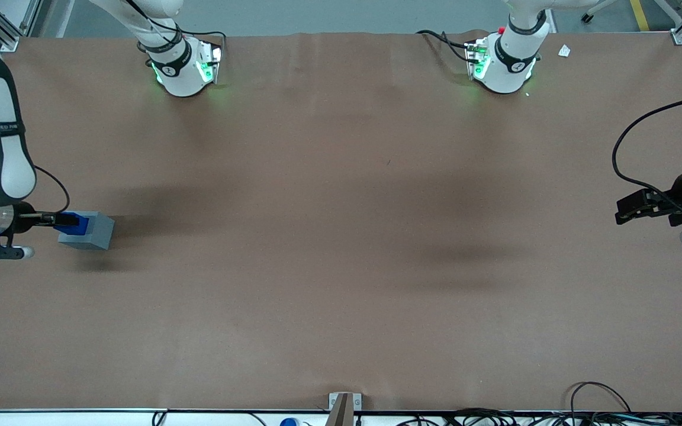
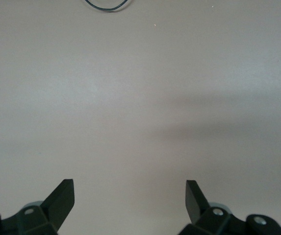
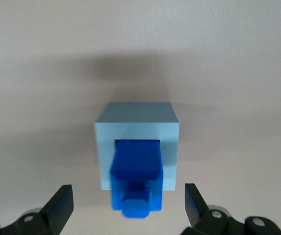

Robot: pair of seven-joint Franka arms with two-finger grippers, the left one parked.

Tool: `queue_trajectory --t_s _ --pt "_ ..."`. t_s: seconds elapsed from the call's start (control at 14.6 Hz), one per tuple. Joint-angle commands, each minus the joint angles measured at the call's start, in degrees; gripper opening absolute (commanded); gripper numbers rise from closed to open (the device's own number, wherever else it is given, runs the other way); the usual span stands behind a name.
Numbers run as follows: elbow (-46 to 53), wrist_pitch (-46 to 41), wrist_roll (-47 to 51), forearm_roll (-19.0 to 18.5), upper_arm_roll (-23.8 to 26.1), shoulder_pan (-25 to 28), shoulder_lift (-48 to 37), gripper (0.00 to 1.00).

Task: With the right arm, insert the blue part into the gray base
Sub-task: 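Open the right gripper and raise it away from the base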

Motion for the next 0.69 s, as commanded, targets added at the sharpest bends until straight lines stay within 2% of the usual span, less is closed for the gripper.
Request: queue_trajectory --t_s 0.0,0.27,0.62 --pt "-0.4 -5.4 0.4 -1.0 0.2 3.2 -7.9 1.0" --pt "0.6 -13.3 0.8 -0.9 0.2 7.4 -17.2 1.0" --pt "3.9 -18.8 1.1 0.0 0.3 10.8 -22.4 1.0"
